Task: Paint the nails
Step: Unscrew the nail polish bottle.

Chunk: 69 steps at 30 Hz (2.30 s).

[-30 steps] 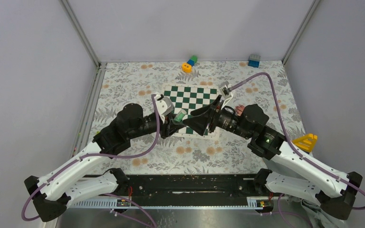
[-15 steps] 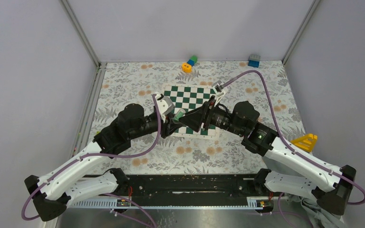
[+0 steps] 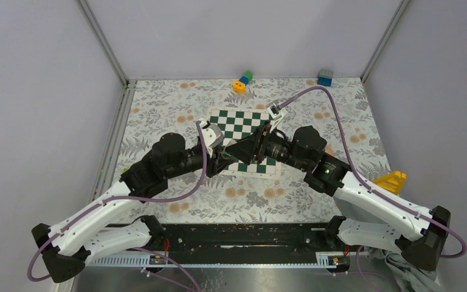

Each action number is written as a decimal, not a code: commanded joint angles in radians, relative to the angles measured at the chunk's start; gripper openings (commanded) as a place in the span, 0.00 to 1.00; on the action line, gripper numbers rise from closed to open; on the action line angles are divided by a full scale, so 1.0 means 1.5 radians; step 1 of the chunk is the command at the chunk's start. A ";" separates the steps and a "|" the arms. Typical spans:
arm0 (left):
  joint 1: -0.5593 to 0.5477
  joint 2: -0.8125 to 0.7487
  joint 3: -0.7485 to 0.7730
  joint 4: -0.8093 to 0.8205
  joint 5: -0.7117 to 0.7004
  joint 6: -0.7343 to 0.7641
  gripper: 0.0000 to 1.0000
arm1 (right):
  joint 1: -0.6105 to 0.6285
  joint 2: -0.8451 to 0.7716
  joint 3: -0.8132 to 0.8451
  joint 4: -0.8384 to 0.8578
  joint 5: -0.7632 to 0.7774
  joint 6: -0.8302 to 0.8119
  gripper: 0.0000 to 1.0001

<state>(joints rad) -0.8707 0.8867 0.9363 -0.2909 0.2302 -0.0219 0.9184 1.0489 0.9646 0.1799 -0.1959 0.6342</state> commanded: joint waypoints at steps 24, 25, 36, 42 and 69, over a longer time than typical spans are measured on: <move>-0.004 -0.014 0.023 0.046 0.022 0.005 0.00 | 0.003 0.012 0.021 0.037 -0.011 -0.008 0.29; -0.002 -0.015 0.023 0.047 0.027 0.004 0.00 | 0.004 0.009 0.020 0.041 -0.015 -0.010 0.27; 0.012 -0.041 0.007 0.095 0.281 0.003 0.00 | 0.003 -0.030 0.022 0.068 -0.188 -0.092 0.09; 0.013 -0.022 0.010 0.117 0.409 -0.015 0.00 | 0.003 -0.057 0.011 0.119 -0.280 -0.104 0.00; 0.014 -0.032 0.001 0.132 0.392 -0.023 0.00 | 0.003 -0.115 0.010 0.014 -0.188 -0.187 0.90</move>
<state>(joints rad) -0.8490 0.8700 0.9360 -0.1318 0.8593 -0.0868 0.9176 0.9142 0.9497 0.2478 -0.5793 0.3904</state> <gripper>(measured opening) 0.286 0.849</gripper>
